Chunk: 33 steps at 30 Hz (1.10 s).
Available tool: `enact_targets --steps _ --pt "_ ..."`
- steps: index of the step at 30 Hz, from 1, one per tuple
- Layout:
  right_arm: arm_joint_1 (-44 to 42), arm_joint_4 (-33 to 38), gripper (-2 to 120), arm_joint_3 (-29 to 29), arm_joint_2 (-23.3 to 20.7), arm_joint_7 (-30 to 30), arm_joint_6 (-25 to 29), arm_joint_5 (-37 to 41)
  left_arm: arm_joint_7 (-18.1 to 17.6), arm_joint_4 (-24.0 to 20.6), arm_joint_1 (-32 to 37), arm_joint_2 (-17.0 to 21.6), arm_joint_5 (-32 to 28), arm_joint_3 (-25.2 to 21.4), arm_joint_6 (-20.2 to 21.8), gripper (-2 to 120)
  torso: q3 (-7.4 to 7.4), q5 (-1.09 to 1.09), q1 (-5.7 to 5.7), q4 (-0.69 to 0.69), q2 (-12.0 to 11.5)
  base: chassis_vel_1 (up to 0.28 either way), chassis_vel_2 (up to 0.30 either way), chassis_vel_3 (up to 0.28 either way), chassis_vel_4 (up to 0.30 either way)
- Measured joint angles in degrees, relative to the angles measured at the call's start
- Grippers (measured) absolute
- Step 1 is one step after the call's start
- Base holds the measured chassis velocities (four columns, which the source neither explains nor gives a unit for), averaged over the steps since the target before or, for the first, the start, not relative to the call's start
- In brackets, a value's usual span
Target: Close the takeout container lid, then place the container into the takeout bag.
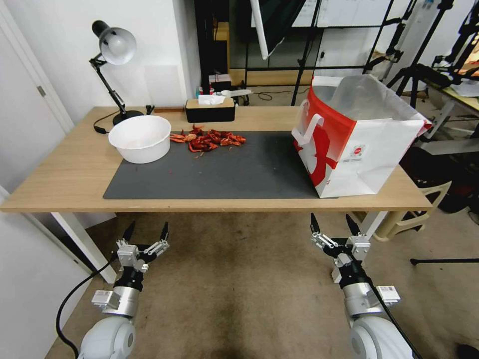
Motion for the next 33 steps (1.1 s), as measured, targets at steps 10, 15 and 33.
enact_targets --steps 10,15,33 --pt "0.06 0.05 100 -0.02 -0.06 -0.02 -0.13 0.08 0.00 0.00 -0.01 0.00 -0.03 -0.02 0.00 100 0.00 0.00 0.00 0.00 0.00 0.000 0.000 0.000 0.000" --pt "0.08 0.07 100 -0.02 -0.08 -0.02 -0.17 0.10 0.00 0.00 -0.01 0.00 -0.03 -0.03 0.00 100 0.00 0.00 0.00 0.00 0.00 0.000 0.000 0.000 0.000" --pt "0.11 0.13 100 -0.02 -0.12 0.00 -0.24 0.15 -0.05 -0.02 -0.01 0.00 -0.03 -0.03 0.03 100 0.00 0.00 0.00 0.00 0.00 0.000 0.000 0.000 0.000"
